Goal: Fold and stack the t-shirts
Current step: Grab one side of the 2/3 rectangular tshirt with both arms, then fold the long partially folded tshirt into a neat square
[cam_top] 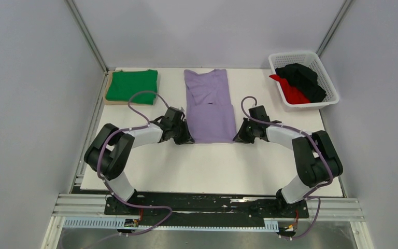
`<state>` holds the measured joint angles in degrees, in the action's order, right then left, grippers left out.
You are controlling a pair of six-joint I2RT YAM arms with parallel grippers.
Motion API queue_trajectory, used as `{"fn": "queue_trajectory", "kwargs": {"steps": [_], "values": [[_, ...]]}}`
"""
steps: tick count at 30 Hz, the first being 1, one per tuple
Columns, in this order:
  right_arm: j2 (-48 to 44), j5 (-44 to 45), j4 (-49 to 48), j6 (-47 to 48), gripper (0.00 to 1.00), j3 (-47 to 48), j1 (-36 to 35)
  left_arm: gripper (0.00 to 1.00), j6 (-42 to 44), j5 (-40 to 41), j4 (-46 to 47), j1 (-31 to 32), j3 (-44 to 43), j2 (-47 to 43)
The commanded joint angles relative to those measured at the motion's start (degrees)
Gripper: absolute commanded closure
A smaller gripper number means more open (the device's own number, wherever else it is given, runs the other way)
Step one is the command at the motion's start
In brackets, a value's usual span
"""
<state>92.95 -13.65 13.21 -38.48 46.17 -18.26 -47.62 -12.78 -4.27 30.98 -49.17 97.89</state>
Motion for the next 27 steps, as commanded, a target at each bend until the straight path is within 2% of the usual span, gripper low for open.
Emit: {"fn": "queue_trajectory", "kwargs": {"steps": [1,5,11,15,20,27], "values": [[-5.47,-1.32,1.43,0.01,1.00,-4.27,-2.12,1.00,3.13,6.72,-10.17,0.82,3.70,-4.75],[-17.73,-5.53,6.98,0.40,1.00,-9.35,-5.55,1.00,3.03,7.76,-16.57,4.74,7.58,-15.98],[-36.46,-8.40,17.93,-4.27,1.00,-13.05,-11.01,1.00,-0.12,9.74,-34.13,10.29,8.94,-35.96],[-42.29,-10.76,18.75,-4.61,1.00,-11.35,-11.36,1.00,0.08,6.68,-34.64,10.84,5.93,-44.40],[-40.33,-2.20,17.49,-2.90,1.00,-2.89,-10.45,1.00,4.20,10.25,-30.59,9.89,0.68,-42.19],[-28.21,-3.60,12.69,1.89,1.00,8.62,-4.59,1.00,10.23,7.82,-21.32,0.36,-9.07,-29.75]]}}
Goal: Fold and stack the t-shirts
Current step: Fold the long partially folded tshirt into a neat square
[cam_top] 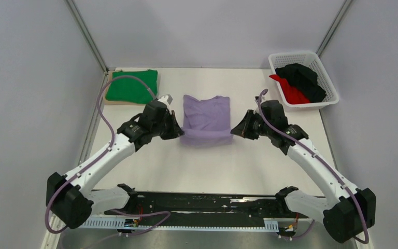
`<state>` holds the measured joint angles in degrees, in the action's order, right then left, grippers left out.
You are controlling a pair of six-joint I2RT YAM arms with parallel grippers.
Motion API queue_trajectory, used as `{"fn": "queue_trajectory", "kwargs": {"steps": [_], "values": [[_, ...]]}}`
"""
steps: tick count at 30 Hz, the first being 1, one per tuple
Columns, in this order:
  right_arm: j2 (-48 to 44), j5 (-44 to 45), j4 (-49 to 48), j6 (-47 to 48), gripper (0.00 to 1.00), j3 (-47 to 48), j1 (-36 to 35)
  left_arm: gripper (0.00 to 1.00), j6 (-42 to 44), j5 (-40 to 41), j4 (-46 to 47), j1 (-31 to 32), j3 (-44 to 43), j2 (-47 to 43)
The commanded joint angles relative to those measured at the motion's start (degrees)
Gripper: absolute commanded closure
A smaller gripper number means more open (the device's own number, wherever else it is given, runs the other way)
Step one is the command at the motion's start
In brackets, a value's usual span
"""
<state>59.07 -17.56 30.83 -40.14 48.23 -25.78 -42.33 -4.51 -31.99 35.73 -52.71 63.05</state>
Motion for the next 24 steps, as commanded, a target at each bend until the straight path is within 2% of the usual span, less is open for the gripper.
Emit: {"fn": "queue_trajectory", "kwargs": {"steps": [1,12,24], "values": [[7.42,-0.68,-5.26,3.99,1.00,8.39,3.96,1.00,5.35,-0.69,7.09,-6.05,-6.56,7.58],[25.63,-8.52,-9.83,7.52,1.00,21.36,12.51,1.00,9.66,-6.74,11.91,-15.91,-19.58,25.03],[45.16,-11.52,-12.58,8.49,1.00,33.21,17.11,1.00,10.91,-7.33,12.36,-20.42,-33.60,44.60]]}}
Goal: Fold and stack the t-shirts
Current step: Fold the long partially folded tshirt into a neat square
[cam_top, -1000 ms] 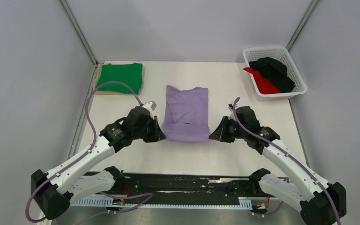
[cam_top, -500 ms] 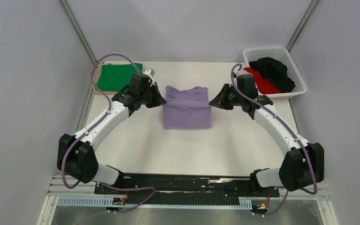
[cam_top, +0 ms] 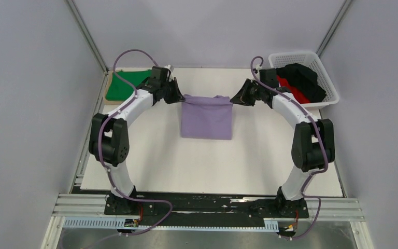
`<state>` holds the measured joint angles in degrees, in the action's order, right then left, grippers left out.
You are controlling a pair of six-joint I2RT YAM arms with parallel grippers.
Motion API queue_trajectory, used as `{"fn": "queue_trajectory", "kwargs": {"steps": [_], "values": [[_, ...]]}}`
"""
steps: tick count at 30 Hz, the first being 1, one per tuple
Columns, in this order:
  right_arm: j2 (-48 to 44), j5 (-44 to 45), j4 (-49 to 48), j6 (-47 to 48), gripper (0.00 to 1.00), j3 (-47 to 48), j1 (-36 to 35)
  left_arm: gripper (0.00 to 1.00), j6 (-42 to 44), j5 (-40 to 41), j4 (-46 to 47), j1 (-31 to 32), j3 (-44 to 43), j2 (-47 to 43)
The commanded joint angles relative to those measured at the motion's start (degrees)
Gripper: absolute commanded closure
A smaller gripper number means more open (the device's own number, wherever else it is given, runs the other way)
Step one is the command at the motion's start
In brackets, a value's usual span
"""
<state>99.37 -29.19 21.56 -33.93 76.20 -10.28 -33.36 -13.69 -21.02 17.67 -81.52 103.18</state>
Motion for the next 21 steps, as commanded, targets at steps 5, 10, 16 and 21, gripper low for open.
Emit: {"fn": "queue_trajectory", "kwargs": {"steps": [5,10,16,21], "values": [[13.82,1.17,-3.67,2.38,1.00,10.54,2.29,1.00,1.66,1.95,1.16,-3.28,-9.06,12.51],[22.34,4.71,-3.81,2.52,0.36,18.89,2.80,0.18,1.64,1.53,1.10,-3.83,-14.91,18.07],[17.53,7.20,-2.76,1.90,0.00,15.96,2.60,0.00,2.75,0.93,0.69,-4.14,-13.99,14.85],[7.09,9.05,-4.85,1.15,0.00,2.13,2.54,0.00,2.85,-3.41,4.57,-3.69,-3.73,9.57]]}}
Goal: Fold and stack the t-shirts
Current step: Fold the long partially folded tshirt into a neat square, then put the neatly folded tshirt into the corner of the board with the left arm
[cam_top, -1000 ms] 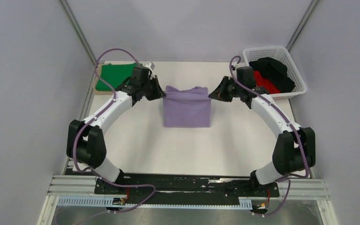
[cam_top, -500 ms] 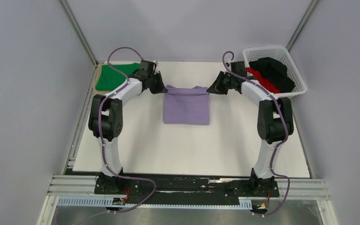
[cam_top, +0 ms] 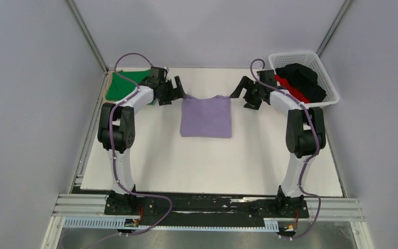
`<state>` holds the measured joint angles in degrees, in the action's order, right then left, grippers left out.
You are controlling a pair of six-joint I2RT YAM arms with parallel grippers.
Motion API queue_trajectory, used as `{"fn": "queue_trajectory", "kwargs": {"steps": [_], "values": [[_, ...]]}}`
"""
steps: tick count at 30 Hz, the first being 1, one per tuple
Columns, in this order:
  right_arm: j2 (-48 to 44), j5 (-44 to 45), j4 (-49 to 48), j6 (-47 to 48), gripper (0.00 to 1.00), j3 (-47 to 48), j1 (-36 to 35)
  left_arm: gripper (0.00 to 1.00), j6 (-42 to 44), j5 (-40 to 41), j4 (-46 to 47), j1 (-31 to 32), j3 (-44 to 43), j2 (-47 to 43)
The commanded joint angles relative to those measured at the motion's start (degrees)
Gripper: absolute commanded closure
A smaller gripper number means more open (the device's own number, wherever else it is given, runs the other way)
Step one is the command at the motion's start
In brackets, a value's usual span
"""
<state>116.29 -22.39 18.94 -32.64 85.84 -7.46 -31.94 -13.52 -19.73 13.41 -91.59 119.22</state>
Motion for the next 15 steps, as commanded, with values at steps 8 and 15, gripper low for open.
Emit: {"fn": "queue_trajectory", "kwargs": {"steps": [8,15], "values": [[-27.89,6.26,-3.48,-0.42,0.00,-25.46,-0.24,0.06,4.42,-1.05,-0.92,3.41,8.68,-2.14],[-41.34,10.89,0.75,1.54,0.00,-32.46,-0.14,0.41,5.92,4.36,-7.66,8.41,2.95,4.51]]}}
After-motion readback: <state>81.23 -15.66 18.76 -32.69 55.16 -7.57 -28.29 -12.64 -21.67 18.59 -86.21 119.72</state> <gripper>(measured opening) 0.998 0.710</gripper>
